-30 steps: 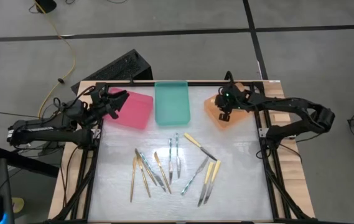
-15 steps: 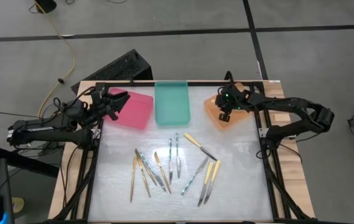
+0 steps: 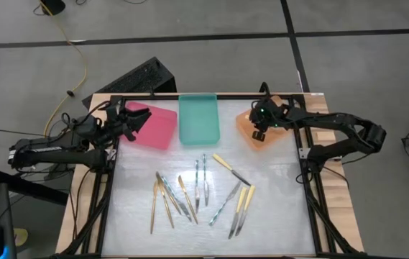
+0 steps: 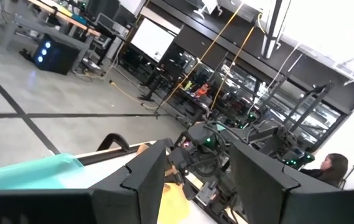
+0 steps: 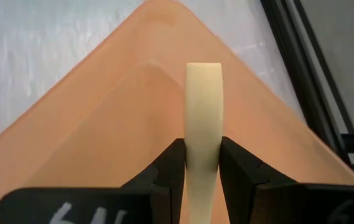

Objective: Sort silverware by color (type)
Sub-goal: Put the yellow knife into the orange bin, then put the white and blue knife into the green bin

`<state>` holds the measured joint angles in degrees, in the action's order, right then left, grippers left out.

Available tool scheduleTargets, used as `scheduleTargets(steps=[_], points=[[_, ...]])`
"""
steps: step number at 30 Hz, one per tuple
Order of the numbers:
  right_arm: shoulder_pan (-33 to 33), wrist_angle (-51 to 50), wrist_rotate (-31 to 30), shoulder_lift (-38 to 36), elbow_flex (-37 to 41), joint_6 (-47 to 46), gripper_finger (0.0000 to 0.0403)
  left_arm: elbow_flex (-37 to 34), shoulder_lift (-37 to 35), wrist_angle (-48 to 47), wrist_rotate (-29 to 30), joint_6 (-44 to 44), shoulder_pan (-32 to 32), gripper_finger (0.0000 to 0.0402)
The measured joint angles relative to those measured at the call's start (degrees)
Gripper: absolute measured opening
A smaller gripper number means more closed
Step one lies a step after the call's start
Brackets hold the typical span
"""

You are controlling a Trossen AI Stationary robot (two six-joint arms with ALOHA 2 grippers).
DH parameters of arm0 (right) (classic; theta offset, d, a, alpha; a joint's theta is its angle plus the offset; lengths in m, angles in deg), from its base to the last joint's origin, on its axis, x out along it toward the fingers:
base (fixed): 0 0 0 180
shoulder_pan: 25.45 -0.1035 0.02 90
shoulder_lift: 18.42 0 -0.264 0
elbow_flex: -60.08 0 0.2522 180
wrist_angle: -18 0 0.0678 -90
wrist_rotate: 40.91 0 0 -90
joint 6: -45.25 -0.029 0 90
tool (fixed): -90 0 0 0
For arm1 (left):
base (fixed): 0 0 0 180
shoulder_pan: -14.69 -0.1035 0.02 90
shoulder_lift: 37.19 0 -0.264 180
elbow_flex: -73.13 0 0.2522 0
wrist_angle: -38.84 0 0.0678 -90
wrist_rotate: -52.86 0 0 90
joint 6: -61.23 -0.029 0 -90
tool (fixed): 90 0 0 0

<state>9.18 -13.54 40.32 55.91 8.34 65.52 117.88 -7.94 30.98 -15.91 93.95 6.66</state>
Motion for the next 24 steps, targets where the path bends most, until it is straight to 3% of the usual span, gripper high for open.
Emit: scheduleTargets(steps=[12,15,21,24], points=[[-2.8,-3.3,0.2,0.0,-2.2,-3.8,0.0110,0.0,0.0,0.0,-0.7,1.7,0.0,0.0164],[-2.7,-5.2,0.5,0.0,-3.9,-4.2,0.0138,0.0,0.0,0.0,-0.7,1.6,0.0,0.0164],[-2.2,-8.0,0.1,-0.1,-5.7,-5.4,0.0230,0.0,0.0,0.0,-1.2,1.6,0.0,0.0164],[-2.6,-7.6,0.2,0.0,-5.8,-6.2,0.0251,0.0,0.0,0.0,-1.3,1.6,0.0,0.0164]])
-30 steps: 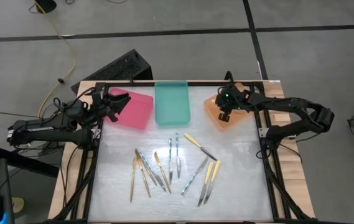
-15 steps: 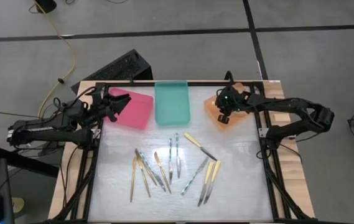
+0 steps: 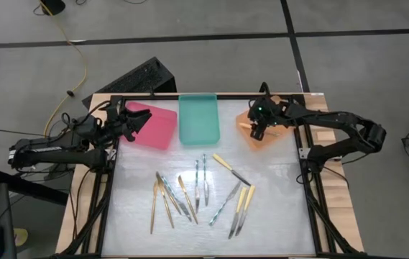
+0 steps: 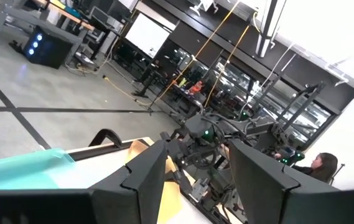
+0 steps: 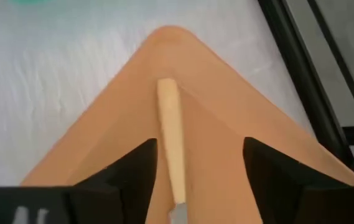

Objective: Sort silverware by color (type)
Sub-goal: Put the white and blue knife into the green bin

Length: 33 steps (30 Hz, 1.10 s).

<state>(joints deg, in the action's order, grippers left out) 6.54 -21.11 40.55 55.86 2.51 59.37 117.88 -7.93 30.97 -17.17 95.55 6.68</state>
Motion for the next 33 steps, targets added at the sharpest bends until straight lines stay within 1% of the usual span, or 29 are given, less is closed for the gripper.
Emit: scheduleTargets(steps=[3,7,12,14,17,19,22,26,27,29,33], points=[[-0.3,-0.5,2.5,0.0,-1.7,-2.1,0.0254,0.0,0.0,0.0,0.0,0.0,0.0,0.0164],[-1.8,-0.3,7.6,0.0,-6.3,-7.4,0.0255,0.0,0.0,0.0,0.0,0.8,0.0,0.0164],[-6.2,2.2,15.2,0.0,-11.9,-14.5,0.0255,0.0,0.0,0.0,0.0,-0.1,0.0,0.0164],[-8.8,2.9,16.2,0.0,-13.4,-15.9,0.0255,0.0,0.0,0.0,0.0,-0.8,0.0,0.0164],[-13.2,5.7,16.2,0.0,-14.2,-16.7,0.0255,0.0,0.0,0.0,0.0,-0.9,0.0,0.0164],[-16.2,7.8,15.1,0.0,-14.2,-19.7,0.0255,0.0,0.0,0.0,0.0,-0.7,0.0,0.0164],[-20.8,8.9,9.0,0.0,-14.2,-24.3,0.0255,0.0,0.0,-0.1,0.0,-0.7,0.0,0.0164],[-27.2,8.9,0.3,0.1,-14.2,-27.3,0.0255,0.0,0.0,-1.1,-0.1,-0.7,0.0,0.0164],[-28.8,8.9,-1.0,0.1,-14.2,-27.7,0.0255,0.0,0.0,-1.4,-0.1,-0.9,0.0,0.0164],[-31.8,8.9,-2.0,0.1,-14.2,-27.8,0.0255,0.0,0.0,-2.2,-0.1,-1.7,0.0,0.0164],[-37.5,9.7,-2.0,0.1,-14.2,-27.7,0.0255,0.0,0.0,-4.1,-0.2,-3.9,0.0,0.0164]])
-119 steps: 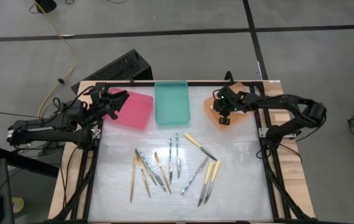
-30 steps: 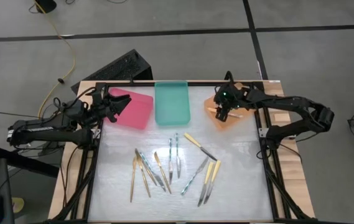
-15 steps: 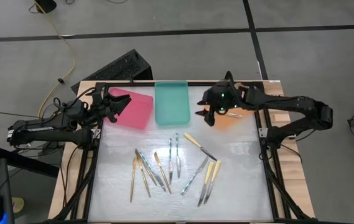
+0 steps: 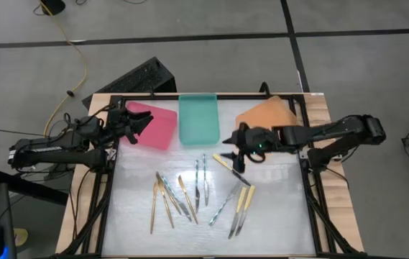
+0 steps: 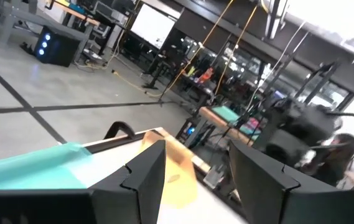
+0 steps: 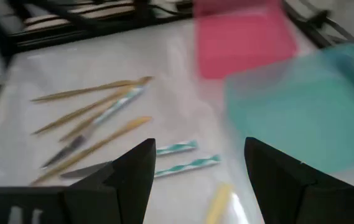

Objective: Sort silverware by color (type)
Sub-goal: Put the white and blue knife into the green bin

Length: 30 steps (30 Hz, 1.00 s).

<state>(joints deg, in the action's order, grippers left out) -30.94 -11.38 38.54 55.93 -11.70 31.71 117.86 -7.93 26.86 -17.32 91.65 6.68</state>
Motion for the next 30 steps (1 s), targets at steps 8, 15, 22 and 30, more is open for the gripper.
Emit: scheduleTargets(steps=[8,15,22,30], points=[[-9.6,7.7,0.9,4.7,-0.1,9.5,0.0255,0.0,0.0,-3.3,0.0,-0.7,0.0,0.0164],[-14.4,11.0,2.4,13.6,-3.7,15.8,0.0255,0.0,0.0,-5.7,-5.2,-0.1,0.0,0.0164],[-17.0,7.6,10.7,22.1,-9.3,25.5,0.0255,0.0,0.0,-6.8,-9.0,1.3,0.0,0.0164],[-18.6,8.0,16.7,30.0,-10.3,27.6,0.0255,0.0,0.0,-7.7,-8.9,2.8,0.0,0.0164]])
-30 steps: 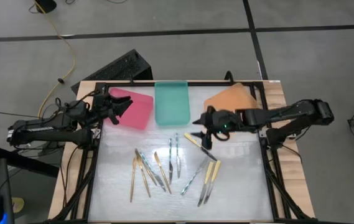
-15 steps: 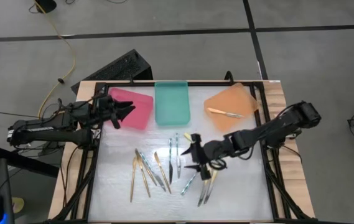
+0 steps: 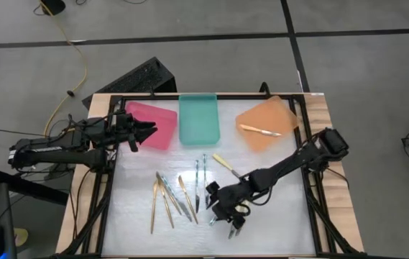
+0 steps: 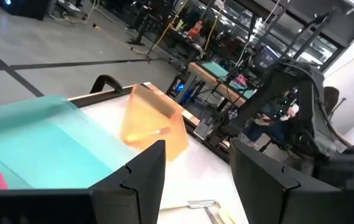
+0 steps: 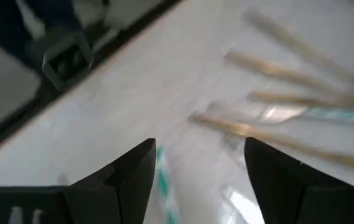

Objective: Sort silverware by color (type)
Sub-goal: Put the white and blue knife into the green bin

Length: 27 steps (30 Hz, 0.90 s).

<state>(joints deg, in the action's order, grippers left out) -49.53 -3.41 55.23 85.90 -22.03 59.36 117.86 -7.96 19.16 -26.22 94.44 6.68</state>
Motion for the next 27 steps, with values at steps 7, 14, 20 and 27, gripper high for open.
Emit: scheduleTargets(steps=[7,14,20,27], points=[[-0.2,0.8,1.5,6.0,-0.1,2.9,0.0255,0.0,0.0,-2.6,0.0,0.4,0.0,0.0164],[0.6,0.2,3.8,10.8,-0.1,2.5,0.0255,0.0,0.0,-4.2,-0.1,0.6,0.0,0.0164],[0.6,-1.7,3.4,11.1,-0.2,2.3,0.0228,0.0,0.0,-4.2,0.0,0.7,0.0,0.0164],[1.1,-2.2,2.6,11.0,-0.2,2.5,0.0130,0.0,0.0,-4.2,0.0,1.1,0.0,0.0164]])
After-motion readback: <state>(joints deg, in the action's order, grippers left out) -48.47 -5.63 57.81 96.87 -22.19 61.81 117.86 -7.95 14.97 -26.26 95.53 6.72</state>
